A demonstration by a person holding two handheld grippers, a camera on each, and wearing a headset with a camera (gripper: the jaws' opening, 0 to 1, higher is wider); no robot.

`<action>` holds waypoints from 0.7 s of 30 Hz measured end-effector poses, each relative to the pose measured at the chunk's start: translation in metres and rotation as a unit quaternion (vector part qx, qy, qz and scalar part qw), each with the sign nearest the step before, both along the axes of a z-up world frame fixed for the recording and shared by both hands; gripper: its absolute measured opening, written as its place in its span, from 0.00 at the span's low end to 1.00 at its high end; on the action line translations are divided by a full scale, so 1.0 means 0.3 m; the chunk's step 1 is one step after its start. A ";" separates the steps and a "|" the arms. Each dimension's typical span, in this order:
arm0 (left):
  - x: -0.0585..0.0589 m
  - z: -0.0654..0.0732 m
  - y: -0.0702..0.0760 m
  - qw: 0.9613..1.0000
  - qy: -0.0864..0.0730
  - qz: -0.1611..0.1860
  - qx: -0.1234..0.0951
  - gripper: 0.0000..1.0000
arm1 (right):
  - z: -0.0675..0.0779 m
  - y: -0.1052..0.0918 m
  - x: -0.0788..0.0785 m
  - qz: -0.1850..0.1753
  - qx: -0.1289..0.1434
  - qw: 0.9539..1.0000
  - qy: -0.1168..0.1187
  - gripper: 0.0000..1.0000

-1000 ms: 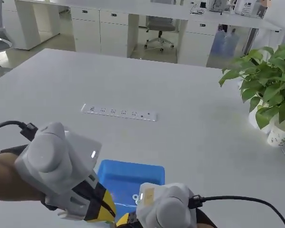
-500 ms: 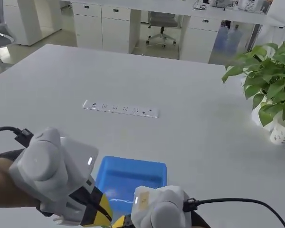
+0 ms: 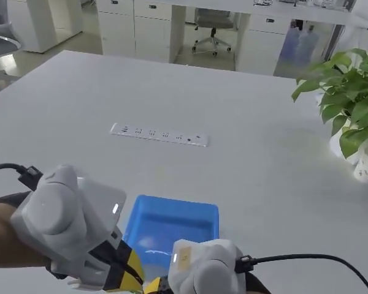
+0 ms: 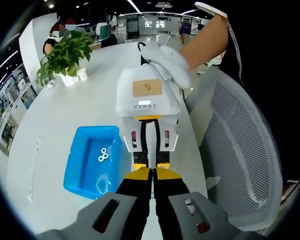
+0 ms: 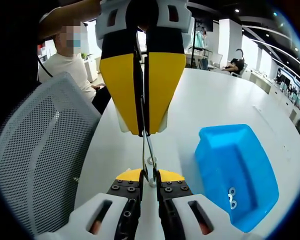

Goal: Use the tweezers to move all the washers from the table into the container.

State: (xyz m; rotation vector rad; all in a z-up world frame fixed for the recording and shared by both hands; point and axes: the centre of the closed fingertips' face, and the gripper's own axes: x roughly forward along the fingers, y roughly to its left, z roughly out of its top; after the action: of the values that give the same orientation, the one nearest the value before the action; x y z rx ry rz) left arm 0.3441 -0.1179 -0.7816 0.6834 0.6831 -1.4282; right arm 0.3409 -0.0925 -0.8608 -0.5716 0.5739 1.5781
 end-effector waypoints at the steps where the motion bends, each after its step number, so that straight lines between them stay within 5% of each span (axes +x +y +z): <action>1: 0.000 -0.001 0.001 1.000 0.000 0.000 0.000 0.04 | -0.001 0.002 0.000 0.000 0.001 1.000 -0.001 0.12; 21: 0.002 -0.023 0.002 1.000 0.001 -0.002 -0.001 0.04 | -0.024 0.002 -0.002 -0.003 -0.002 1.000 0.008 0.12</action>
State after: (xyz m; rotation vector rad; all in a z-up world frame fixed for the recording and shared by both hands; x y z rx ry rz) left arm 0.3446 -0.1175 -0.7885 0.6824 0.6827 -1.4324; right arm 0.3404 -0.0918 -0.8680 -0.5598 0.5908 1.5771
